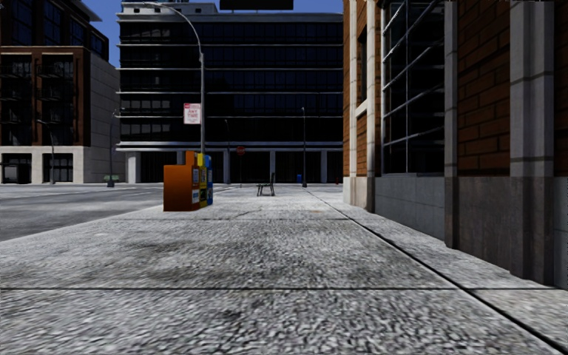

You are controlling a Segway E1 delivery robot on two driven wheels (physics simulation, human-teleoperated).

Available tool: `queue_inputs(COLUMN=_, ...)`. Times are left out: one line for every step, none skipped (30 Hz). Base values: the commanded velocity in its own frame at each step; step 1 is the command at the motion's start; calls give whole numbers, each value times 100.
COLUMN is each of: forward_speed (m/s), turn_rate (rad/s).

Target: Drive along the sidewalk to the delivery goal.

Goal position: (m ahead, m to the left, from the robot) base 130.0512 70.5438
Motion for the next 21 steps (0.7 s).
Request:
queue_inputs(forward_speed=200, turn_rate=0)
queue_inputs(forward_speed=200, turn_rate=0)
queue_inputs(forward_speed=200, turn_rate=0)
queue_inputs(forward_speed=200, turn_rate=0)
queue_inputs(forward_speed=200, turn_rate=0)
queue_inputs(forward_speed=200, turn_rate=0)
queue_inputs(forward_speed=200, turn_rate=0)
queue_inputs(forward_speed=200, turn_rate=0)
queue_inputs(forward_speed=200, turn_rate=0)
queue_inputs(forward_speed=200, turn_rate=0)
queue_inputs(forward_speed=200, turn_rate=0)
queue_inputs(forward_speed=200, turn_rate=0)
queue_inputs(forward_speed=200, turn_rate=0)
queue_inputs(forward_speed=200, turn_rate=0)
queue_inputs(forward_speed=200, turn_rate=0)
queue_inputs(forward_speed=200, turn_rate=0)
queue_inputs(forward_speed=200, turn_rate=0)
queue_inputs(forward_speed=200, turn_rate=0)
queue_inputs(forward_speed=200, turn_rate=0)
queue_inputs(forward_speed=200, turn_rate=0)
queue_inputs(forward_speed=200, turn_rate=0)
